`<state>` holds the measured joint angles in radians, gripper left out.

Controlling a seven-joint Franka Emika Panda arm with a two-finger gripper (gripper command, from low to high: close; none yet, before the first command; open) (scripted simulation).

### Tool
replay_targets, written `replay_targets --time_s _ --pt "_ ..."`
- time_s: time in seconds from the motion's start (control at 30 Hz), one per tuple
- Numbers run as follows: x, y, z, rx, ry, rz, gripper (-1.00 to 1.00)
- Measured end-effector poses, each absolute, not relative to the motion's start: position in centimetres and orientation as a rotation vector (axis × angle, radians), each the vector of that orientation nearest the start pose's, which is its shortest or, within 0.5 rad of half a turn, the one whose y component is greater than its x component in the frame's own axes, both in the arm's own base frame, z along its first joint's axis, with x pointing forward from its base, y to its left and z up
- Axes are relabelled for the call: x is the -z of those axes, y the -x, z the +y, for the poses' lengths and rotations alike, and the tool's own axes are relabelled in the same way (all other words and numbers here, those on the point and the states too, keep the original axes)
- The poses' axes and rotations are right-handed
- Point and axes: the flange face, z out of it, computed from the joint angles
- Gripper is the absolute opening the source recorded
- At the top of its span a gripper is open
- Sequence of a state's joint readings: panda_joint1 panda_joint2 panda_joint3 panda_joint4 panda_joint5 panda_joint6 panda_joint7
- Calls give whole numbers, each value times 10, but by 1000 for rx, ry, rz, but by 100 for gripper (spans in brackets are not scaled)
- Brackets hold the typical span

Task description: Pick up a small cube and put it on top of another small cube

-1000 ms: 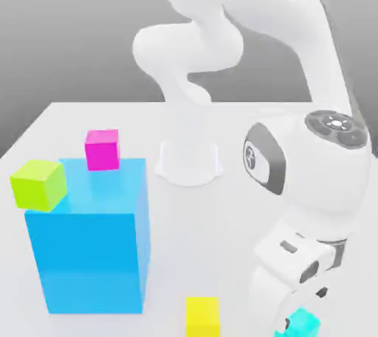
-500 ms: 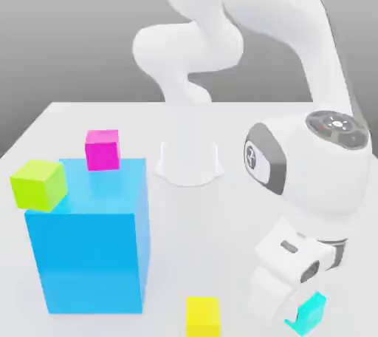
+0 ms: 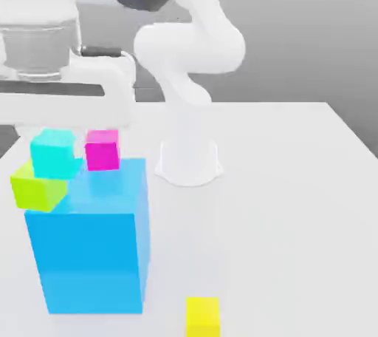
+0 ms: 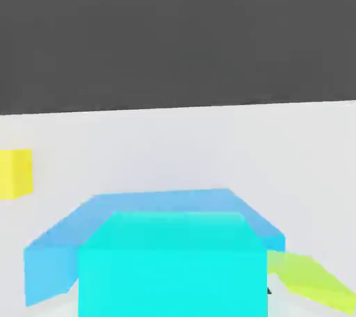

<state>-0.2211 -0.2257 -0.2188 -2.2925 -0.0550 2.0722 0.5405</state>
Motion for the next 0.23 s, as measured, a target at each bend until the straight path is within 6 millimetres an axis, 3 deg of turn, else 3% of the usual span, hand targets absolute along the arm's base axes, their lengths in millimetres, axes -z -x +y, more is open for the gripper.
replay_targets --time_s 0.1,0.13,0.23 --pt "-404 -422 -215 -1 2775 1462 -100" --pt "-394 -421 -216 -1 2773 1464 100" --pt "-394 -421 -216 -1 2773 1464 100"
